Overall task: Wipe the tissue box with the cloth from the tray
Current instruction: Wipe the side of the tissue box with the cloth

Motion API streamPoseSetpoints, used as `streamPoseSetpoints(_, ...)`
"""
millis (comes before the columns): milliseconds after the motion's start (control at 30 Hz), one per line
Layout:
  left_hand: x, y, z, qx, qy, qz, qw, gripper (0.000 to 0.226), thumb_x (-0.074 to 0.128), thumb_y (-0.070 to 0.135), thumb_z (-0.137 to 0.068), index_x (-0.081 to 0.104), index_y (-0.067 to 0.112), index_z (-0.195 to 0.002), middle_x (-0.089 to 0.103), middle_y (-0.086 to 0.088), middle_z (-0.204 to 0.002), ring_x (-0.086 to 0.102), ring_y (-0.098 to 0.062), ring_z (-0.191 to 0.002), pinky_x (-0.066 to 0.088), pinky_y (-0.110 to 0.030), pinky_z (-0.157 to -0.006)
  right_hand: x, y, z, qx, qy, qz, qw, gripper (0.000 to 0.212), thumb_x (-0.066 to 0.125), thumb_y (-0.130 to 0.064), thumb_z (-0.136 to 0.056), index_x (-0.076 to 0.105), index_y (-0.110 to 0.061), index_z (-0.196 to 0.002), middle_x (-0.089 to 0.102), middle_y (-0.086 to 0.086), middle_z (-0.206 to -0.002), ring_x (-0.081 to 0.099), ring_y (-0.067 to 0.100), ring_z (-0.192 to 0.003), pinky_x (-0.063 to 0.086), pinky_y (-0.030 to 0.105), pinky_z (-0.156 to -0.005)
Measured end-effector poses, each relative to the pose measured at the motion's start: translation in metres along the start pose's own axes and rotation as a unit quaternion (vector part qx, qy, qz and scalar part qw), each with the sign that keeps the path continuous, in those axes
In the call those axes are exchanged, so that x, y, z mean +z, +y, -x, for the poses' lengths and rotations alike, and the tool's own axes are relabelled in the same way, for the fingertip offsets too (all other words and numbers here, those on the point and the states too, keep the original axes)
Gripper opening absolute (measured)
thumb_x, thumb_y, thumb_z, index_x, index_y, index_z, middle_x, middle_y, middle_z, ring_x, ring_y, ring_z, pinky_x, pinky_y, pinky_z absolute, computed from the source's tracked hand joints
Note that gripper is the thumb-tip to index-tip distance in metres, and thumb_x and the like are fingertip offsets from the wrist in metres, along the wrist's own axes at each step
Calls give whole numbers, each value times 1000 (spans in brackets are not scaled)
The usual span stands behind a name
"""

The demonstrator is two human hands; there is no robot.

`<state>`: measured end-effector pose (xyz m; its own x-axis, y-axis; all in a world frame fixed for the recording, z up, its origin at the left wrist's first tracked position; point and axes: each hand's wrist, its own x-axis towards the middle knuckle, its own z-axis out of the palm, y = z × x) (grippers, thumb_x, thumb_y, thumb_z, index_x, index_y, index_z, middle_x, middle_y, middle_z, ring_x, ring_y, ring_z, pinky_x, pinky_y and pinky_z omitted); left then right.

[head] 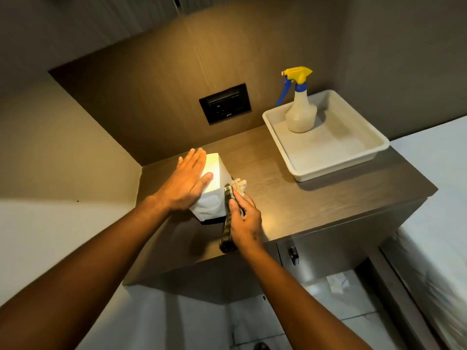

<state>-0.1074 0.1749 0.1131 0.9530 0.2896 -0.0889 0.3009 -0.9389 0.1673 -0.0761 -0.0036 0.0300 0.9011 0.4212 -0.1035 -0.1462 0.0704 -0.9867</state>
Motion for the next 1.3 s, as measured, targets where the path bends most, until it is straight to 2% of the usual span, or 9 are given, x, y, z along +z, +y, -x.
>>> streamPoseSetpoints(133,4,6,2,1,-6,1,1000,79,16,56,-100,-1,12,-163,-8,-6,-172,-14,-17,-156,-11,-41,-126,5,-17,-10,-53,-16,-29,998,35,52,-21,-96,57,-16,-130,59,-1,-122,55,10,-110,49,18,-89)
streamPoseSetpoints(333,2,7,2,-3,-8,11,1000,80,17,57,-99,0,12,-163,-7,-6,-173,-12,-19,-157,-10,-44,-126,-1,-23,-46,21,-52,-25,998,38,50,-16,-97,52,-11,-134,56,4,-135,50,16,-124,43,24,-99)
streamPoseSetpoints(533,3,3,1,-4,-6,15,1000,80,16,57,-99,-1,12,-163,-8,-6,-173,-13,-18,-157,-11,-43,-126,14,-46,-66,-84,-73,-7,994,36,51,-18,-96,56,-14,-132,57,-1,-132,50,9,-120,42,18,-96)
streamPoseSetpoints(733,5,4,1,1,-7,18,1000,81,17,58,-99,0,13,-163,-7,-5,-173,-12,-19,-158,-11,-44,-126,9,-15,-93,84,-56,18,995,28,50,-25,-96,63,-15,-119,65,6,-115,59,15,-97,43,18,-68)
streamPoseSetpoints(900,6,3,-1,2,3,20,1000,80,18,58,-100,-1,14,-163,-8,-4,-173,-13,-18,-157,-13,-41,-125,2,5,-52,21,-38,-1,999,39,51,-31,-95,54,-24,-133,55,-8,-130,52,9,-113,47,22,-90)
streamPoseSetpoints(1000,6,3,-3,0,2,18,1000,80,18,58,-100,-1,14,-163,-8,-5,-173,-13,-18,-157,-14,-40,-124,12,-17,-78,-53,-61,12,997,40,50,-24,-96,51,-20,-136,49,-8,-133,46,6,-118,39,3,-82)
streamPoseSetpoints(1033,6,3,-3,-1,2,15,1000,80,18,59,-100,0,14,-163,-7,-5,-173,-13,-18,-157,-14,-40,-124,16,-23,-91,-51,-71,21,996,40,50,-24,-96,50,-21,-137,48,-5,-138,45,9,-122,38,5,-87)
streamPoseSetpoints(1167,9,0,-4,0,3,11,1000,79,19,58,-100,0,14,-163,-5,-6,-173,-11,-18,-157,-15,-38,-121,15,-8,-123,47,-103,76,991,48,44,-34,-98,33,-38,-144,40,2,-149,43,23,-130,39,43,-104)
streamPoseSetpoints(1300,10,0,-4,-3,9,8,1000,79,19,58,-100,1,15,-164,-5,-4,-173,-11,-20,-158,-15,-38,-122,8,17,-96,48,-83,113,989,55,36,-45,-96,10,-53,-143,34,0,-153,38,25,-134,37,51,-104)
